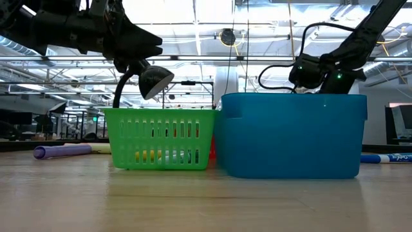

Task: Pick & Place Markers
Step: Put the left small black highlighter pen into the green bin

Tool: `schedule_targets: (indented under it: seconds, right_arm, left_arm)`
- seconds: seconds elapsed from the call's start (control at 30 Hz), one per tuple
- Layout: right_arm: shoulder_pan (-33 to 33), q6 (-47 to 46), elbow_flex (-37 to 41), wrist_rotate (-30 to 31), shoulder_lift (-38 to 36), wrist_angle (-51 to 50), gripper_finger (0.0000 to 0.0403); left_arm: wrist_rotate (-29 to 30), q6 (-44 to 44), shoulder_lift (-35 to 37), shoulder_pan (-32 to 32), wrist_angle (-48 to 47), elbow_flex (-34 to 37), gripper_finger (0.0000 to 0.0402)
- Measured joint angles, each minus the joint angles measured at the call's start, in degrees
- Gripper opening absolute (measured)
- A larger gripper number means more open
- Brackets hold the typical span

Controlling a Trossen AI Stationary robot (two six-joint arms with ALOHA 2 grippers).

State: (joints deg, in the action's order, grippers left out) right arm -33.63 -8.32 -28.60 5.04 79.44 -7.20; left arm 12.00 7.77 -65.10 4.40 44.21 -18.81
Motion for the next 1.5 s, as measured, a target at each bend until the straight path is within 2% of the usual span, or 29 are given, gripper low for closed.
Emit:
schedule_targets:
  seconds: [0.17, 0.3, 0.57, 0.87, 1.1, 1.2, 1.37, 1.5]
  right_arm:
    - [0.6, 0.1, 0.0, 3.6, 0.1, 0.0, 0.002]
    - [2.5, 0.9, 0.2, 4.0, -1.0, 2.8, 0.0019]
    - [8.9, 1.5, 0.3, 0.8, -6.2, 12.6, 0.0019]
    - [18.0, 1.1, 0.3, 0.7, -13.4, 18.7, 0.0019]
    - [27.9, 1.6, 0.2, 0.5, -14.2, 27.2, 0.0019]
    - [31.8, 3.3, 0.2, -1.1, -14.2, 29.5, 0.0019]
    - [37.3, 6.5, 0.2, -7.5, -14.3, 32.6, 0.0019]
    - [40.1, 9.2, 0.2, -8.1, -14.3, 33.9, 0.0019]
  left_arm:
    - [0.0, 0.0, 0.0, 0.0, -0.4, 0.0, 0.0152]
    - [0.0, 0.0, 0.0, 0.0, -0.4, 0.0, 0.0152]
    - [0.0, 0.0, 0.0, 0.0, -0.5, 0.0, 0.0152]
    - [0.0, 0.0, 0.0, 0.0, -0.7, 0.0, 0.0152]
    - [0.1, 0.0, 0.0, 0.0, -0.7, 0.0, 0.0152]
    - [0.1, 0.0, 0.0, 0.0, -0.7, 0.0, 0.0152]
    - [0.1, 0.0, 0.0, 0.0, -0.7, 0.0, 0.0152]
    - [-2.2, -5.4, -0.5, 0.6, -0.4, 0.0, 0.0152]
